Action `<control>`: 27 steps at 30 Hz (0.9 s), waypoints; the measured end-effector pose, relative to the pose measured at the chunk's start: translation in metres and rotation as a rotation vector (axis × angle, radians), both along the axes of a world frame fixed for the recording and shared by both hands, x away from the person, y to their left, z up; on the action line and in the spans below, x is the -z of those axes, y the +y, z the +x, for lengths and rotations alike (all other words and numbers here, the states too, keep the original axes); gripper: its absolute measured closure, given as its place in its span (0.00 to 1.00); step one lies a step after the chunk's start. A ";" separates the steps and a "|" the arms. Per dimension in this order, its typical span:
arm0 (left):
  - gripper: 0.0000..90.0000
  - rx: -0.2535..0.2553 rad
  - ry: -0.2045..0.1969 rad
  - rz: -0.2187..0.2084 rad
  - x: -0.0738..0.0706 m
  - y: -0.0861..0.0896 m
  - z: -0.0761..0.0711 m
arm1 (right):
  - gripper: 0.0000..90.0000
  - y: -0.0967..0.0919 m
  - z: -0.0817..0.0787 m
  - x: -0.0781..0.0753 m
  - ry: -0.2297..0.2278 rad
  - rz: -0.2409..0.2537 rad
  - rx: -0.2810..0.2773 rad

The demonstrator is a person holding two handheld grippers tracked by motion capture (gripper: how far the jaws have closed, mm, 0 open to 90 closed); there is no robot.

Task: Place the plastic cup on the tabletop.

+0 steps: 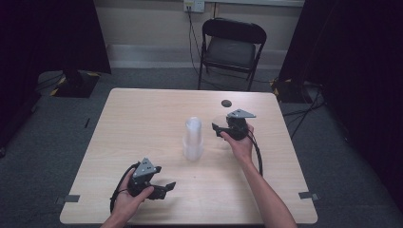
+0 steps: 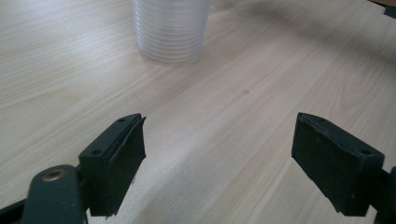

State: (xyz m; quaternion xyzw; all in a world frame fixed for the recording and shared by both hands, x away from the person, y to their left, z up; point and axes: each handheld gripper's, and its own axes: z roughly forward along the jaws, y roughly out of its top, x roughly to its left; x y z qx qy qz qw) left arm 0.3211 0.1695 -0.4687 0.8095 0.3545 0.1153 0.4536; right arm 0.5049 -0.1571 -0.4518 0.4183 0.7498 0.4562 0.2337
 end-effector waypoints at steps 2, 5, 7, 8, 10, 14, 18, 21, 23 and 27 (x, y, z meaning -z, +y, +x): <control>0.19 0.000 -0.001 0.000 0.000 0.000 0.000 | 0.30 0.001 0.001 0.002 0.006 0.000 -0.003; 0.19 0.001 -0.001 0.002 0.000 0.000 0.000 | 0.29 0.001 0.001 0.006 0.016 -0.003 -0.007; 0.19 0.001 0.000 0.003 0.000 0.000 0.000 | 0.29 0.000 0.000 0.007 0.017 -0.003 -0.002; 0.19 0.001 0.002 0.004 0.000 0.000 0.000 | 0.29 -0.001 0.000 0.008 0.017 -0.003 -0.002; 0.19 0.004 0.002 0.001 0.000 0.001 0.000 | 0.29 -0.003 -0.001 0.009 0.023 -0.001 -0.004; 0.19 0.003 0.000 0.002 0.000 0.000 0.000 | 0.27 -0.008 -0.006 0.011 0.026 -0.001 0.000; 0.19 0.003 0.002 0.005 0.001 -0.001 0.000 | 0.26 -0.015 -0.012 0.010 0.031 0.003 -0.002; 0.19 0.004 0.001 0.006 0.001 -0.002 -0.001 | 0.28 -0.017 -0.018 0.009 0.032 -0.002 -0.011; 0.19 0.005 0.000 0.008 0.001 -0.002 -0.001 | 0.29 -0.018 -0.022 0.010 0.036 0.002 -0.016; 0.19 0.006 0.001 0.009 0.001 -0.002 -0.001 | 0.31 -0.019 -0.028 0.012 0.033 -0.003 -0.028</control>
